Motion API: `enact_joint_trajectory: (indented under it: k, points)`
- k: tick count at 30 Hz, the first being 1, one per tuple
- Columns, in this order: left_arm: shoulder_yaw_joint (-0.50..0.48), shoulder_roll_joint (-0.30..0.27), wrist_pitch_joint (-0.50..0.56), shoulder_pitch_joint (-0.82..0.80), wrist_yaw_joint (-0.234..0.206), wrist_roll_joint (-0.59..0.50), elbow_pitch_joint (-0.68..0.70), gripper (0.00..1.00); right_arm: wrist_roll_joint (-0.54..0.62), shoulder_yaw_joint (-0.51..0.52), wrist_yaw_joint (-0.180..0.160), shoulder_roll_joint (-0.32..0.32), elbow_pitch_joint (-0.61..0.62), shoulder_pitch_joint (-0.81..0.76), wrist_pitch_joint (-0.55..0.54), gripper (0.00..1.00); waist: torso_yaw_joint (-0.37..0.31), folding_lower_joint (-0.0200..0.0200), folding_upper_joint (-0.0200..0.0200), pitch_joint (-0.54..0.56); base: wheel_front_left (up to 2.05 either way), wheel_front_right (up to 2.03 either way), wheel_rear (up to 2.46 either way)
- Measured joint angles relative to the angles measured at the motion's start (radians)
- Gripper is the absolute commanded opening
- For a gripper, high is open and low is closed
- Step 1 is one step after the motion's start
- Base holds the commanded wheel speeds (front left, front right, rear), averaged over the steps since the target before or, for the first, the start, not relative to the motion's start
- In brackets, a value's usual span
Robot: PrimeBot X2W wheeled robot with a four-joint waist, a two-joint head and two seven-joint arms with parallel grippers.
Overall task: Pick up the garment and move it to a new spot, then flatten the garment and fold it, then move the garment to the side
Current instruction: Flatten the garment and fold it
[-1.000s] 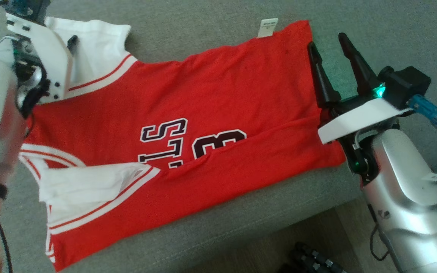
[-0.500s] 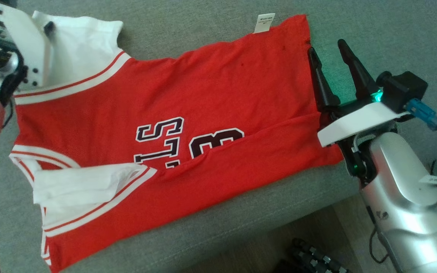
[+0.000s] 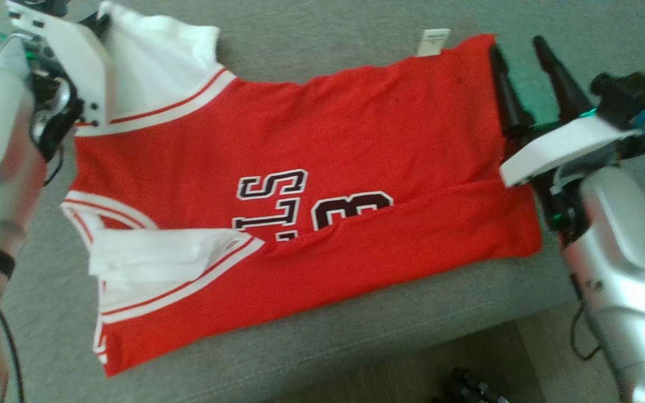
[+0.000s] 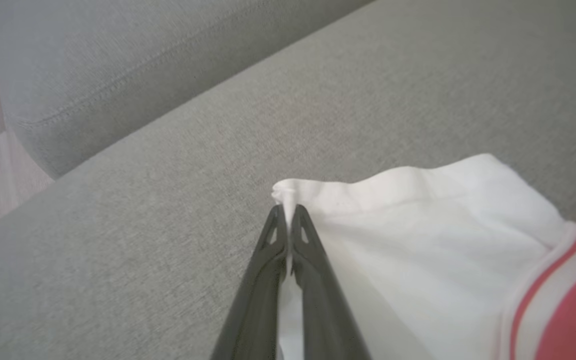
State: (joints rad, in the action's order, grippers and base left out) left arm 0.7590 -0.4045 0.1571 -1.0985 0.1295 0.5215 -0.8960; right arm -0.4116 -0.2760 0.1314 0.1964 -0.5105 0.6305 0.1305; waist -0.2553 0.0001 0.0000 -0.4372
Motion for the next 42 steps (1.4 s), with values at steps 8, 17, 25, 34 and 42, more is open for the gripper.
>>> enact_joint_trajectory:
  k: [8,17,25,34,42]
  points:
    - [0.006,0.038,-0.132,0.042,-0.027,-0.001,0.117,0.00,-0.133,-0.046,0.000,0.153,-0.139,0.103,-0.152,1.00,0.120,0.0000,0.0000,0.029,0.00,0.00,0.00]
    - [0.034,0.033,-0.159,0.183,-0.079,0.001,0.312,0.00,-0.255,-0.186,0.000,0.276,-0.259,0.177,-0.259,1.00,0.234,0.0000,0.0000,0.027,0.00,0.00,0.00]
    - [0.037,0.014,-0.137,0.216,-0.110,0.002,0.426,0.00,-0.300,-0.271,0.000,0.312,-0.343,0.210,-0.298,1.00,0.255,0.0000,0.0000,0.015,0.00,0.00,0.00]
    - [0.036,-0.029,-0.105,0.258,-0.148,0.019,0.485,0.00,-0.358,-0.355,0.000,0.314,-0.379,0.239,-0.277,0.00,0.239,0.0000,0.0000,0.028,0.00,0.00,0.00]
    - [-0.001,-0.032,-0.106,0.257,-0.192,0.047,0.489,0.00,-0.372,-0.402,0.000,0.320,-0.384,0.289,-0.168,0.00,0.233,0.0000,0.0000,0.026,0.00,0.00,0.00]
